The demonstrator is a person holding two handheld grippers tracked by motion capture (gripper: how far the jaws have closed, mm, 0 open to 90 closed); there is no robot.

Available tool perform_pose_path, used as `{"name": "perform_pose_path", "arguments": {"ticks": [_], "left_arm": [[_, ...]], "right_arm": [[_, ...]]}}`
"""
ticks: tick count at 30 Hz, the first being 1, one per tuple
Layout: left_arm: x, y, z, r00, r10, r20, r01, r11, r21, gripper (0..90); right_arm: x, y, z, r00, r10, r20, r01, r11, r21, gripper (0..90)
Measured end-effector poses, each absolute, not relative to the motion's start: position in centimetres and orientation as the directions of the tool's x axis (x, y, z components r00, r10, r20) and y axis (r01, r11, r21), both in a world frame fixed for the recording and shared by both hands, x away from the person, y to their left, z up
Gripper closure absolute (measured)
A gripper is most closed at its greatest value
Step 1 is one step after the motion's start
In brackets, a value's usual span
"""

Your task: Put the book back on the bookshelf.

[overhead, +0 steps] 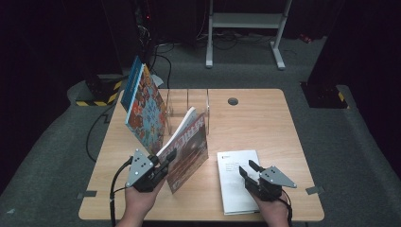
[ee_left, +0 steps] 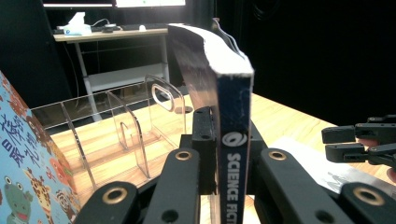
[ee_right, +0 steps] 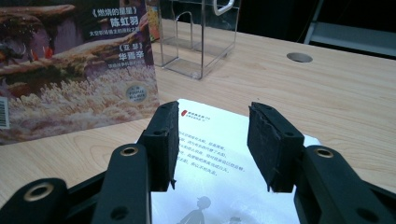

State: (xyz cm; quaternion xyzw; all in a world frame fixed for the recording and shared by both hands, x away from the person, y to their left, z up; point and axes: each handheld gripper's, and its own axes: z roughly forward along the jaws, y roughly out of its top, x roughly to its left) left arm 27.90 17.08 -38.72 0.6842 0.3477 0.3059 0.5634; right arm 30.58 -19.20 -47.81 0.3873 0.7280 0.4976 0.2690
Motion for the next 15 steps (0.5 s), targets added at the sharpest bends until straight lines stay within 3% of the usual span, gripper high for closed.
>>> {"name": "perform_pose_path", "arguments": {"ticks": [8, 15], "left_arm": [[28.18, 17.28, -38.68, 0.590, 0.807, -0.002, 0.146, -0.104, 0.984, 82.1], [28.28, 17.28, -38.45, 0.595, 0.804, -0.012, 0.131, -0.082, 0.988, 74.6]], "right_arm": [[30.62, -19.22, -47.88, -0.558, 0.830, 0.002, 0.306, 0.204, 0.930, 53.0], [30.62, -19.20, -47.90, -0.564, 0.825, 0.017, 0.313, 0.195, 0.929, 52.8]]}}
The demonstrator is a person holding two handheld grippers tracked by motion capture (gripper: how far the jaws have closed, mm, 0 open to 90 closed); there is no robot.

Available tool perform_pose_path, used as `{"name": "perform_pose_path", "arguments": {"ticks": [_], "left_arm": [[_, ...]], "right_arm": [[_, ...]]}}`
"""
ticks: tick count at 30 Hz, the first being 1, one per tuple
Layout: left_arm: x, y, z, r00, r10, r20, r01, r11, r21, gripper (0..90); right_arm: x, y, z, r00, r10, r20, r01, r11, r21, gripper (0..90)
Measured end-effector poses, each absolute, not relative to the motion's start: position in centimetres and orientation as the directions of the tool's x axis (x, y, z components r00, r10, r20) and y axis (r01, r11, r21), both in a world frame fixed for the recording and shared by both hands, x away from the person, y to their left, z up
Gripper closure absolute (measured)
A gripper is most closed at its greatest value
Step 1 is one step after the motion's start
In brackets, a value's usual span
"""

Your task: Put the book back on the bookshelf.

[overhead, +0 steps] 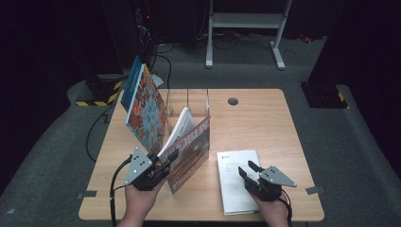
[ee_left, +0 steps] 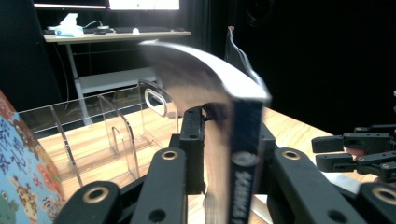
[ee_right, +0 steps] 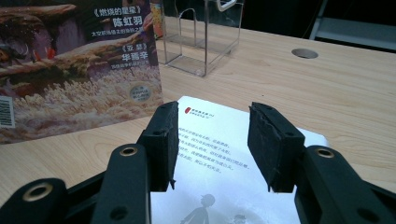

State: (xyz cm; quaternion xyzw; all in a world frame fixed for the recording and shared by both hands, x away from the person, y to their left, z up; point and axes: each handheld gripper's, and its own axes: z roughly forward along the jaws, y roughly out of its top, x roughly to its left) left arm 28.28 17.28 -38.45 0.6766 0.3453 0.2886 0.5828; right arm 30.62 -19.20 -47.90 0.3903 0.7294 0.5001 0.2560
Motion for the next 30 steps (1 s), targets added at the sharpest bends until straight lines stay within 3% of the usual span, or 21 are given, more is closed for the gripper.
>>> {"name": "perform_pose_path", "arguments": {"ticks": [6, 16, 30], "left_arm": [[28.2, 17.2, -38.3, 0.599, 0.801, -0.014, 0.138, -0.086, 0.987, 82.7], [28.3, 16.7, -37.8, 0.620, 0.784, -0.011, 0.155, -0.109, 0.982, 83.6], [30.2, 17.1, -36.2, 0.570, 0.821, -0.016, 0.157, -0.090, 0.983, 84.1]], "right_arm": [[30.6, -19.1, -48.0, -0.565, 0.825, 0.022, 0.318, 0.193, 0.928, 53.0], [30.6, -18.8, -47.8, -0.573, 0.819, 0.029, 0.315, 0.188, 0.930, 52.9], [30.4, -18.9, -47.6, -0.576, 0.817, 0.029, 0.309, 0.185, 0.933, 52.9]]}}
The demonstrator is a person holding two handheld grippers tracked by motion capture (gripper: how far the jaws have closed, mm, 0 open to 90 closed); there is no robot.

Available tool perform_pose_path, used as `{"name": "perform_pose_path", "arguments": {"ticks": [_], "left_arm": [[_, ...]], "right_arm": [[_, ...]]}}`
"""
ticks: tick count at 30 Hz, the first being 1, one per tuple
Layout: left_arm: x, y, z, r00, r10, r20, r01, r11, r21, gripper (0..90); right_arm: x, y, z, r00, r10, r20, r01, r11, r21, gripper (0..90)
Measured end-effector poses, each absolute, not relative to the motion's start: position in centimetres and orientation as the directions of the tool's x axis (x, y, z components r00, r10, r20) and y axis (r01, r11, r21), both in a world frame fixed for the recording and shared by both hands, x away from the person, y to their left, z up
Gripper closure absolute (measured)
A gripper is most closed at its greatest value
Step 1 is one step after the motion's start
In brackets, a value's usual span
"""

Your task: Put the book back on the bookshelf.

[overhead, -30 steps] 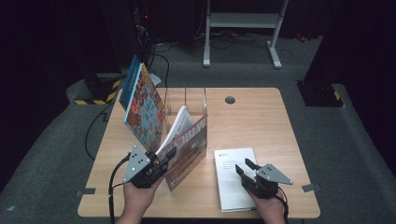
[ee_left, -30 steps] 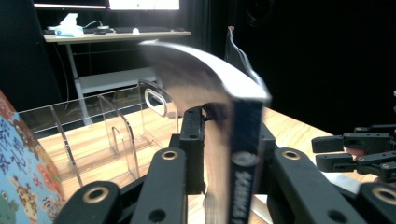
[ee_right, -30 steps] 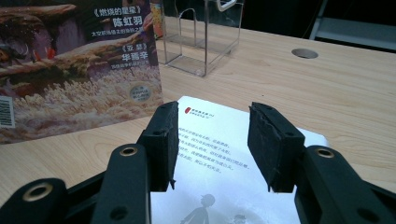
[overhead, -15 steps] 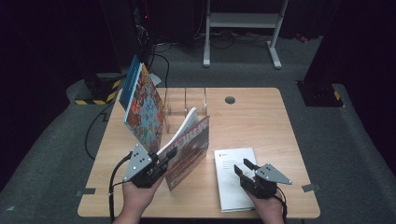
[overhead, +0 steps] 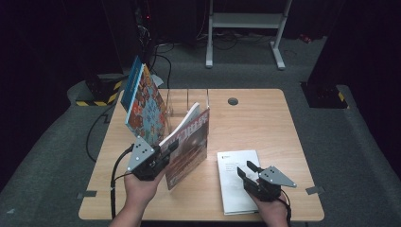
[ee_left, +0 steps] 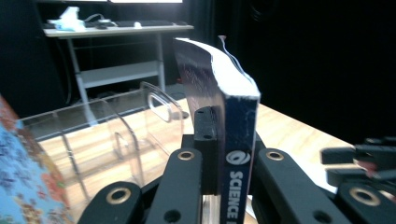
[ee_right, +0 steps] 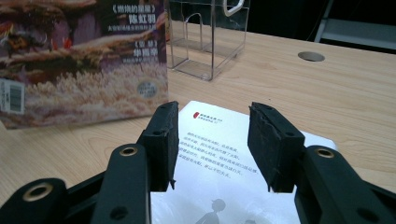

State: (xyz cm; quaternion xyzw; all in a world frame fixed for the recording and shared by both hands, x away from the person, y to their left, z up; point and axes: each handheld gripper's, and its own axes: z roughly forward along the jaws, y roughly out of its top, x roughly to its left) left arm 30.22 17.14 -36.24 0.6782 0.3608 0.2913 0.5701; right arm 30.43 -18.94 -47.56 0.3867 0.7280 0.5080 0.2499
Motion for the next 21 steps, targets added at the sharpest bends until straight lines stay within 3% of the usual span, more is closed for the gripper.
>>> {"name": "perform_pose_path", "arguments": {"ticks": [21], "left_arm": [[32.8, 19.1, -34.7, 0.380, 0.924, 0.042, 0.121, -0.095, 0.988, 84.2]], "right_arm": [[30.3, -19.0, -47.3, -0.580, 0.814, 0.029, 0.302, 0.182, 0.936, 53.1]]}}
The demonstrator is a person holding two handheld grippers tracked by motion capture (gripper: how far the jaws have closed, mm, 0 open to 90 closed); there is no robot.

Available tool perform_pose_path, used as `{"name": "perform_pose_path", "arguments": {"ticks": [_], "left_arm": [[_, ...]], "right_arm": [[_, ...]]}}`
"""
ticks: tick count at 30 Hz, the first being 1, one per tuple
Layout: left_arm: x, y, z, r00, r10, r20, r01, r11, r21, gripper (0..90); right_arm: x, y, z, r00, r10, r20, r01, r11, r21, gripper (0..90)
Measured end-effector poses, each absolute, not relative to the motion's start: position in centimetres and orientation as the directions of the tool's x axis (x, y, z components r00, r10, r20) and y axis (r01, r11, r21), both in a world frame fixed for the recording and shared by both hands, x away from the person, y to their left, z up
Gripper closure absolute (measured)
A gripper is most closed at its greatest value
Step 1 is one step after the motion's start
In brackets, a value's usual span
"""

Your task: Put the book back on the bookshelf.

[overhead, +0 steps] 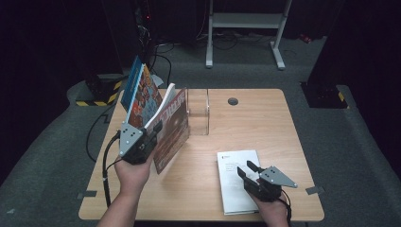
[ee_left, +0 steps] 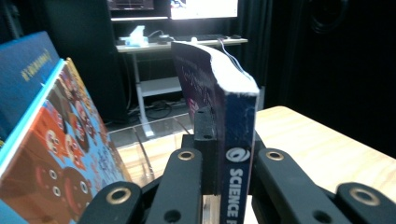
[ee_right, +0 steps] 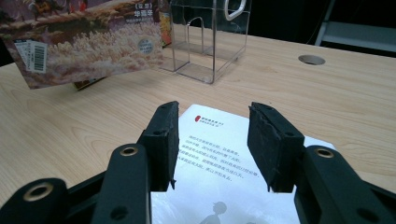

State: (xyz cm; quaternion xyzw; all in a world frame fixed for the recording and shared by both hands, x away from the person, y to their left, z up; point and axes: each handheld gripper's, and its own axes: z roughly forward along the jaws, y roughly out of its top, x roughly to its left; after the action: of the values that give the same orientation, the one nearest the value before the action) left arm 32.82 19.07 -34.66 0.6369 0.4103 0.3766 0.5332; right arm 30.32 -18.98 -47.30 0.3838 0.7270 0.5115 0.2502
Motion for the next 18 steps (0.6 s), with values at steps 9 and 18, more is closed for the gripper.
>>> {"name": "perform_pose_path", "arguments": {"ticks": [9, 18], "left_arm": [[34.3, 18.9, -34.6, 0.320, 0.946, 0.047, 0.127, -0.092, 0.988, 84.1], [36.5, 18.2, -34.5, 0.262, 0.963, 0.063, 0.122, -0.098, 0.988, 84.2]], "right_arm": [[30.2, -19.0, -47.2, -0.581, 0.813, 0.035, 0.303, 0.176, 0.937, 53.4], [30.2, -19.1, -47.1, -0.581, 0.813, 0.037, 0.298, 0.170, 0.939, 53.5]]}}
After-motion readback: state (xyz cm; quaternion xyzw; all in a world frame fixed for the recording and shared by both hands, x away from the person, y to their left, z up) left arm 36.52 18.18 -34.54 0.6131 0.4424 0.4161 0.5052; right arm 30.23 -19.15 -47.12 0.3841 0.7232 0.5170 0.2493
